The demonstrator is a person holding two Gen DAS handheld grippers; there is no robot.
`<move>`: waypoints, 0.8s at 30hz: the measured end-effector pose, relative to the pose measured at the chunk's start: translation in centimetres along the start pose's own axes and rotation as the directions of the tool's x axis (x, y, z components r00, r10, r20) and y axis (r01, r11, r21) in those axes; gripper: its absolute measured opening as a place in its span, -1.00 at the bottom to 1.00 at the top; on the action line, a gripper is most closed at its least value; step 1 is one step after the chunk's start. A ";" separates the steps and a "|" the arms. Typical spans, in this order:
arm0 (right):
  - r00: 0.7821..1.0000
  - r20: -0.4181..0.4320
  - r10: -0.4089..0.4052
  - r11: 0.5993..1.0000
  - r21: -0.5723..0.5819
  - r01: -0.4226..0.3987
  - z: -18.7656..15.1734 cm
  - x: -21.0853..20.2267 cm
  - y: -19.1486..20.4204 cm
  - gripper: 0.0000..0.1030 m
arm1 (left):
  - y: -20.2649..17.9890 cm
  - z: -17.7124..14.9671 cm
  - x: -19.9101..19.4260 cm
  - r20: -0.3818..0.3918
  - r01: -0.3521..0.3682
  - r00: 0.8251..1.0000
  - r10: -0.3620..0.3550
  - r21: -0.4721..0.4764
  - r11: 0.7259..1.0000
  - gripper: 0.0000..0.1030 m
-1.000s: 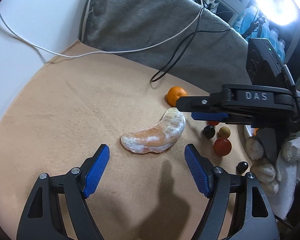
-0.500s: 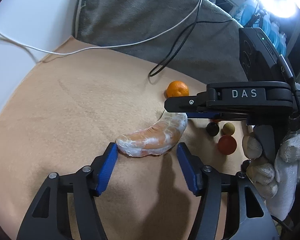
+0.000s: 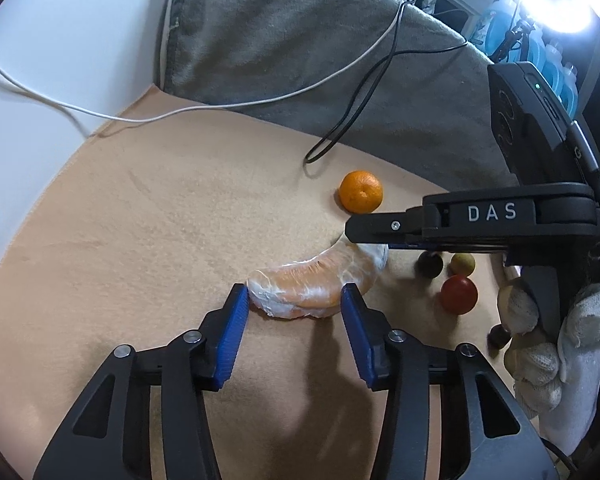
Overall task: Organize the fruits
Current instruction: 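Close the right tool around the peeled pomelo segment, then lift the pomelo segment with the right tool and carry it to the plate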
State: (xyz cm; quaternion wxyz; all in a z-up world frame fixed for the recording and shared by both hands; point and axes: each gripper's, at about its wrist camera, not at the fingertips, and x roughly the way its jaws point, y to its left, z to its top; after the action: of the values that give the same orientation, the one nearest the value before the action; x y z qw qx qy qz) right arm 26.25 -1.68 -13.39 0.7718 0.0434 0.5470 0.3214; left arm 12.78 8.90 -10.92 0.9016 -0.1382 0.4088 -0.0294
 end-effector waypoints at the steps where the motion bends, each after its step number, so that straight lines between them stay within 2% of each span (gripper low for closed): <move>1: 1.000 0.002 0.000 1.000 0.000 0.000 -0.1 -0.1 0.0 -0.42 | -0.1 0.0 -0.2 0.004 -0.002 1.000 0.002 0.001 1.000 -0.12; 13: 0.999 0.041 -0.001 1.000 0.008 0.000 -0.8 -2.0 -0.3 -0.45 | -1.2 0.0 -0.9 0.042 -0.022 0.999 0.021 0.024 0.999 -0.24; 24: 0.996 0.095 -0.002 1.000 0.008 0.001 -1.9 -5.3 -0.9 -0.45 | -3.4 0.3 -2.3 0.079 0.001 0.997 -0.005 0.052 0.999 -0.24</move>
State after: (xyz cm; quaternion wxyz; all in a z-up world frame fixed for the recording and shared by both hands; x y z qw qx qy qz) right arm 23.99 -5.85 -10.18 0.7969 0.0611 0.5111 0.3162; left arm 11.69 6.12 -8.08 0.9203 -0.1164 0.3718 -0.0358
